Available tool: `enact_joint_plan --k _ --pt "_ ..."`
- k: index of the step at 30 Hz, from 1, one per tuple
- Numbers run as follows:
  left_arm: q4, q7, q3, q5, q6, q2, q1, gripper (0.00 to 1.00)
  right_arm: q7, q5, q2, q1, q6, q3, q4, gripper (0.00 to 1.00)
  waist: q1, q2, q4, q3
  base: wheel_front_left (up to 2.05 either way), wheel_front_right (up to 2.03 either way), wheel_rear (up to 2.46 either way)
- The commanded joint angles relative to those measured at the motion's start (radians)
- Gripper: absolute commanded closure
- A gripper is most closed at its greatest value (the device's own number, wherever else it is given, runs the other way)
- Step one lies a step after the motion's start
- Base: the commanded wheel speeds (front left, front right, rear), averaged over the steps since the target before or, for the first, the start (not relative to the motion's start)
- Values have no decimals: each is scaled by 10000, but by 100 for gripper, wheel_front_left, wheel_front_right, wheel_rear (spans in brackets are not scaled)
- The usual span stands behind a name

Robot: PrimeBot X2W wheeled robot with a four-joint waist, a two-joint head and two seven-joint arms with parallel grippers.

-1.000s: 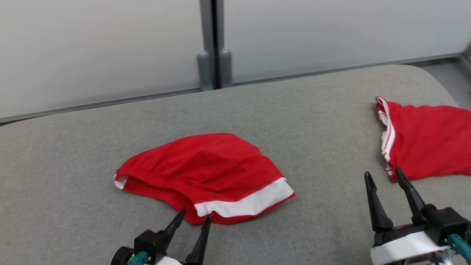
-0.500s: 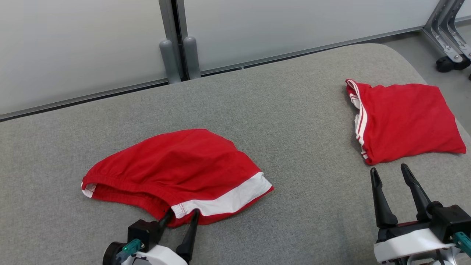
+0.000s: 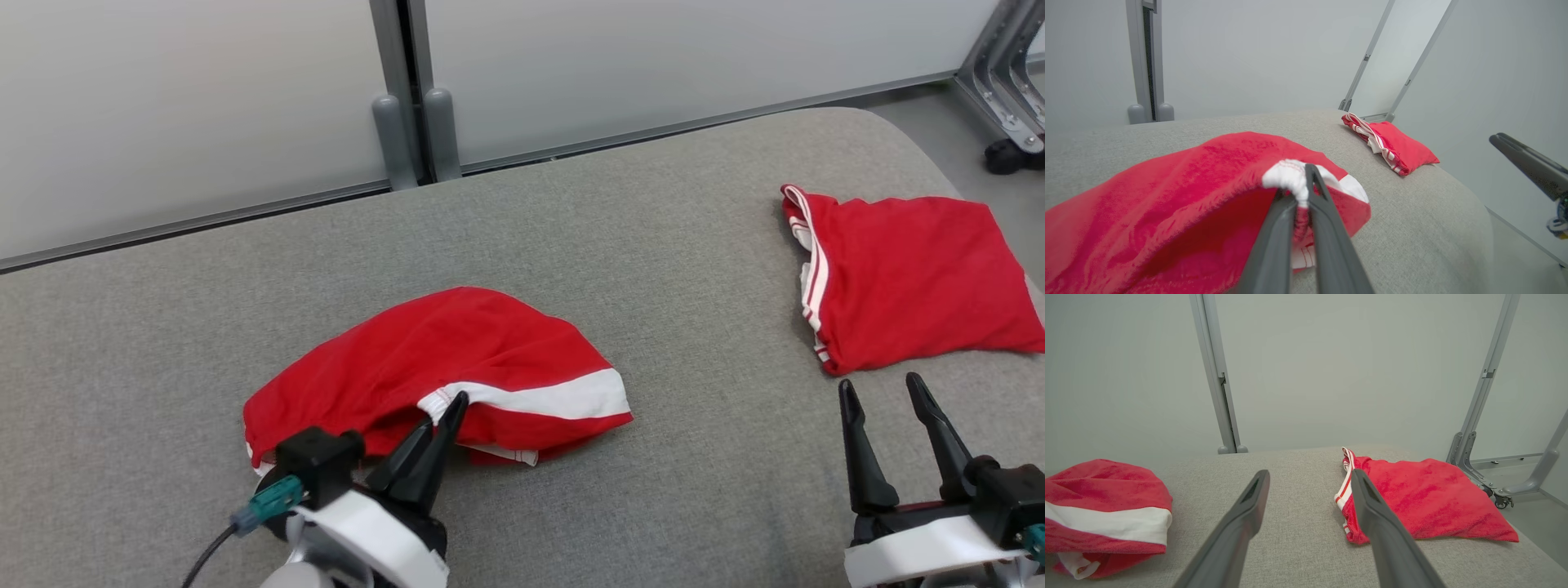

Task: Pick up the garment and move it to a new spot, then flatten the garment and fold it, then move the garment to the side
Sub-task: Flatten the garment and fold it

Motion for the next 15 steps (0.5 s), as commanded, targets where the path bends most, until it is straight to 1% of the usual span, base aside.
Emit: enact_joint_plan --k 1,4,7,9,10,12,13,15 --pt "-603 232 106 -316 -15 444 395 100 1 -11 -46 143 -3 -111 -3 0 0 -1 271 -149 0 0 0" --pt "-1772 566 557 -838 118 1042 1112 100 1 -27 -43 281 -3 -216 32 0 0 -1 651 -342 0 0 0" --pt "-2763 857 1164 -1269 492 1669 2021 100 1 -59 -46 397 -3 -249 35 0 0 -1 1052 -530 0 0 0" --pt "-3205 1032 1473 -1578 713 1964 2667 100 1 -68 -45 425 -3 -267 23 0 0 -1 1340 -631 0 0 0" --pt "-3205 1032 1473 -1578 713 1964 2667 100 1 -68 -45 425 -3 -267 23 0 0 -1 1340 -631 0 0 0" --pt "-3354 1195 1666 -1639 961 2264 3210 100 1 -100 -48 449 -3 -274 36 0 0 -1 1622 -708 0 0 0" --pt "-3328 1276 1738 -1764 1096 2286 3463 100 1 -119 -48 455 -3 -255 56 0 0 -1 1743 -740 0 0 0" --pt "-3212 1462 1691 -1899 1204 2326 3851 100 1 -148 -48 471 -3 -260 60 0 0 -1 1986 -803 0 0 0"
